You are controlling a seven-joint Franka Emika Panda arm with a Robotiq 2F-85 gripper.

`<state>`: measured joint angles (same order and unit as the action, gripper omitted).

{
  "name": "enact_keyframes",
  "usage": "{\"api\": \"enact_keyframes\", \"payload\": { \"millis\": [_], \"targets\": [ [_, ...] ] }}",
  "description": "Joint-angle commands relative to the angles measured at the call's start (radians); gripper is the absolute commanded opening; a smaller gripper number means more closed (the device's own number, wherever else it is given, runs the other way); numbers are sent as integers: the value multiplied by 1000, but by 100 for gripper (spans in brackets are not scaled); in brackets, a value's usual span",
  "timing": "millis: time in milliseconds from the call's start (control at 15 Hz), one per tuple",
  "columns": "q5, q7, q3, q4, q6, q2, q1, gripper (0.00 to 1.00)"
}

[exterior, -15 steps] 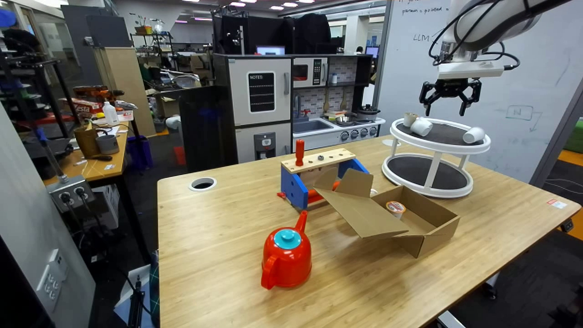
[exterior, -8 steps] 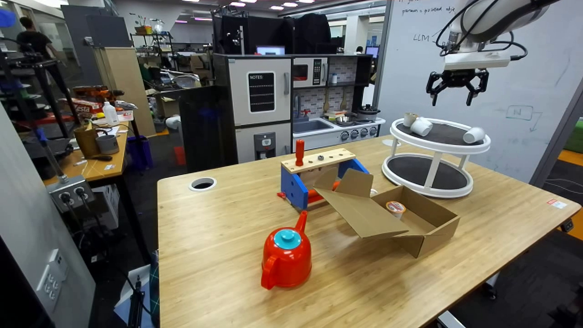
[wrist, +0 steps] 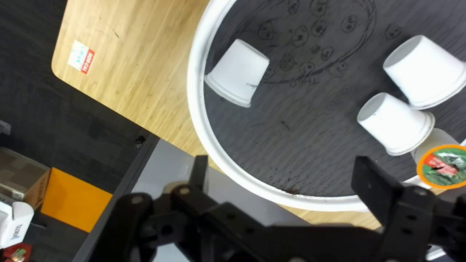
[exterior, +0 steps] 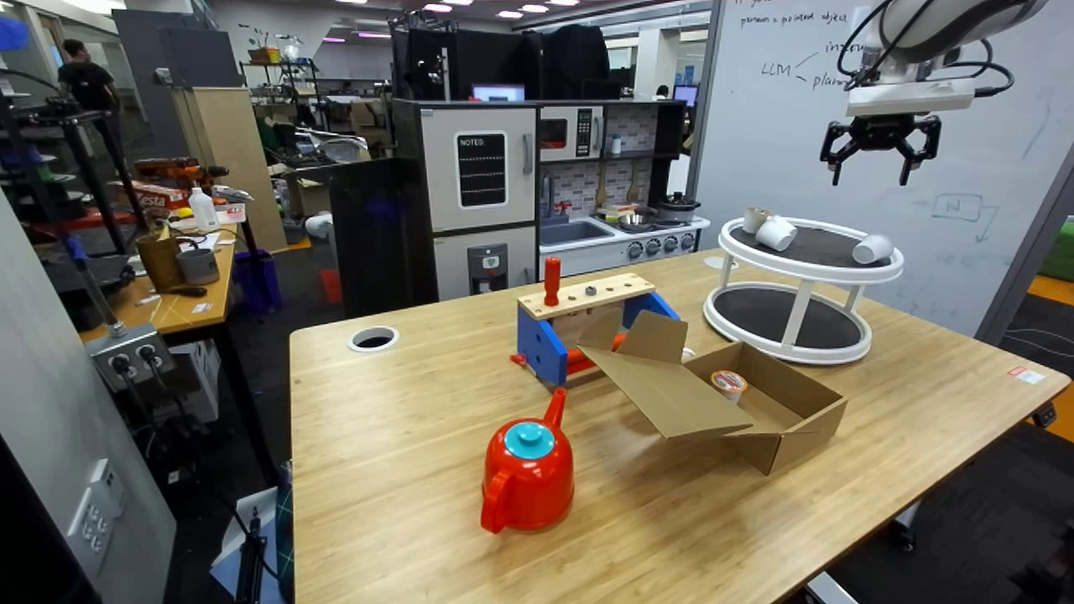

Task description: Take two cans from the stand, put them in the box then put one back on the stand

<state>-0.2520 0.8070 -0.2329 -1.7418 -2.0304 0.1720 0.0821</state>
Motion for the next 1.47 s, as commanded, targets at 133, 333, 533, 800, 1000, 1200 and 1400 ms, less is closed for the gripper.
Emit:
{"api": "enact_keyframes", "payload": {
  "millis": [133, 333, 533, 800, 1000, 1200, 1400],
  "targets": [
    [6, 27, 14, -28, 72, -40, 18, 100],
    [11, 39, 20, -50, 84, -41, 17, 100],
    [15, 53, 22, -68, 92, -39, 19, 100],
    [34, 55, 20, -84, 110, -37, 24, 100],
    [48, 51, 21, -95, 113, -36, 26, 100],
    [47, 64, 19, -97, 111, -23, 25, 100],
    [44, 72, 16, -98, 110, 5, 28, 100]
  ]
}}
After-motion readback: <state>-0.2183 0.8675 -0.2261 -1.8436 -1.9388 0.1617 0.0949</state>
